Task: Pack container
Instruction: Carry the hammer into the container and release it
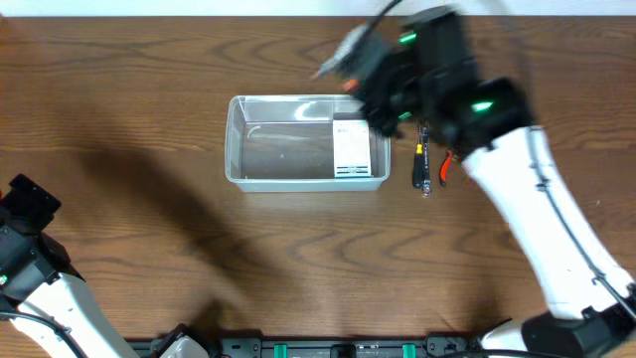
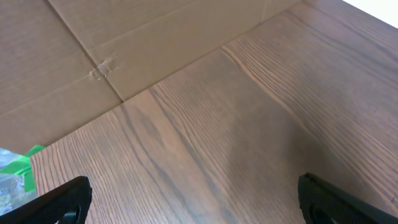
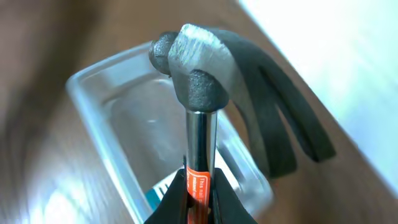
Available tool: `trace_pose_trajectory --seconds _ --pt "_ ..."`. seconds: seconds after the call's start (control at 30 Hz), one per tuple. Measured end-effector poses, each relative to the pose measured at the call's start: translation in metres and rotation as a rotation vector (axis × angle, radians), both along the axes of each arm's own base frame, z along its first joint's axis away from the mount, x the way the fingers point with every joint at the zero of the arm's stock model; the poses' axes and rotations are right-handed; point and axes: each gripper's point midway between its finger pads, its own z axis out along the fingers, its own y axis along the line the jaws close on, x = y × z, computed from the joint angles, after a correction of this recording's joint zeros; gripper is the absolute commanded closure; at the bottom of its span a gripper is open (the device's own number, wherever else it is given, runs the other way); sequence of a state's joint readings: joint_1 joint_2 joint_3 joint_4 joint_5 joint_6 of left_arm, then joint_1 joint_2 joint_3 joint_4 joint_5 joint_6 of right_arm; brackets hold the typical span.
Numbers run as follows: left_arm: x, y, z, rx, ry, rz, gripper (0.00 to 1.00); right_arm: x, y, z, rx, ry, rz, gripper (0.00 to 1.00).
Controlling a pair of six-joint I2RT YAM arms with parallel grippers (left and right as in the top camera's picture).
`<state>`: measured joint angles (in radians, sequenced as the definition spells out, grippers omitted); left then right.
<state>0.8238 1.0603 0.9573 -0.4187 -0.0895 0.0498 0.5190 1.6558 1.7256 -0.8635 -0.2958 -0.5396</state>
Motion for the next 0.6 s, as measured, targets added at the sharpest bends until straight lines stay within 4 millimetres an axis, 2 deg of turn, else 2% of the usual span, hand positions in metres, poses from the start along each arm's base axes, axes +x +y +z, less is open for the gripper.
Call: trace_pose_trajectory --seconds 0.07,0.17,0.3,0.47,0.6 --pt "0.000 0.000 0.000 0.000 0.000 0.000 0.02 -0.008 0.022 -0.017 -0.067 -0.038 0.130 0.99" --pt "0.000 0.000 0.000 0.000 0.000 0.000 0.02 -0.004 0.043 -0.044 -0.161 -0.112 0.273 0.99" --pt "0.000 0.000 0.000 0.000 0.000 0.000 0.02 0.023 0.062 -0.072 -0.234 -0.235 0.375 0.99" --pt "0.000 0.000 0.000 0.000 0.000 0.000 0.02 0.059 0.084 -0.092 -0.244 -0.367 0.399 0.99" --pt "0.000 0.000 0.000 0.000 0.000 0.000 0.02 0.074 0.093 -0.108 -0.234 -0.389 0.389 0.99"
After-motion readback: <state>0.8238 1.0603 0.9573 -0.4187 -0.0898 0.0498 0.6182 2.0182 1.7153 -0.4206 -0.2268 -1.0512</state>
